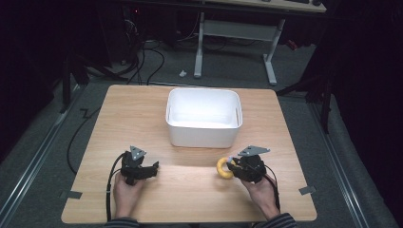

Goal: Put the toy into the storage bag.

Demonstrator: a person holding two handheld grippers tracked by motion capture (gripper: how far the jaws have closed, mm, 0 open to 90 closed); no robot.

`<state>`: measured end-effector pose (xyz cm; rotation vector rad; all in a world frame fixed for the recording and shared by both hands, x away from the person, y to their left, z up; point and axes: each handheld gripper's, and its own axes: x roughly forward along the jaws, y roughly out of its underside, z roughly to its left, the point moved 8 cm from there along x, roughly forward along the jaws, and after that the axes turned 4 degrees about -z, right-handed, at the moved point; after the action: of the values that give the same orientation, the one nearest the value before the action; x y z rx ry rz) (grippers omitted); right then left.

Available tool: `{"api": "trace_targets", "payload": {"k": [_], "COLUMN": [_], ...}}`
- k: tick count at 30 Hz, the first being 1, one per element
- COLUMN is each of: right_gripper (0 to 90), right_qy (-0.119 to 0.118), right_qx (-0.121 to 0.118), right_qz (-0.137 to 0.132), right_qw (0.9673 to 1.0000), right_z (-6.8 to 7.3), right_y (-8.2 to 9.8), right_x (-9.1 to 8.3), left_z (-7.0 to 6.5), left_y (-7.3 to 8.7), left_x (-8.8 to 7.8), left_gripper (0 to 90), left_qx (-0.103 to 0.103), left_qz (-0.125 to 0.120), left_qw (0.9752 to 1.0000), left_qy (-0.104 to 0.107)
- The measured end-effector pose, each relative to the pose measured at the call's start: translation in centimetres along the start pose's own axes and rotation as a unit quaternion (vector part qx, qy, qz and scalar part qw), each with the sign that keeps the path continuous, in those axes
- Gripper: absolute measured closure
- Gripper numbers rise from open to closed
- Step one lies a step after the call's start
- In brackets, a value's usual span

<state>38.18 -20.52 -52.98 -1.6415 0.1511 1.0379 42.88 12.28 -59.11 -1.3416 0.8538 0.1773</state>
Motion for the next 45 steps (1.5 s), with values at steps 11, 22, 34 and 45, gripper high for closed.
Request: {"api": "trace_targets", "payload": {"k": [11,22,34,45], "right_gripper": [66.5,66.4,66.4,66.4], "right_qy": [0.018,0.038,0.04,0.04], "right_qx": [0.001,0.017,0.018,0.013], "right_qz": [-0.011,-0.037,-0.044,-0.062], "right_qw": [0.9998,0.9985,0.9981,0.9972], "right_z": [-1.7,-3.6,-4.7,-5.8], "right_y": [0.5,-0.2,-1.0,-3.3], "right_x": [-2.0,-4.7,-5.9,-7.5], "left_z": [0.0,0.0,0.0,0.0], "left_y": [0.0,0.0,0.0,0.0], "left_x": [0.0,0.0,0.0,0.0], "left_gripper": [18.1,18.1,18.1,18.1], "left_qx": [0.0,0.0,0.0,0.0], "left_qz": [0.001,0.001,0.001,0.0], "left_qw": [1.0,1.0,1.0,1.0], "left_qy": [0.0,0.0,0.0,-0.001]}}
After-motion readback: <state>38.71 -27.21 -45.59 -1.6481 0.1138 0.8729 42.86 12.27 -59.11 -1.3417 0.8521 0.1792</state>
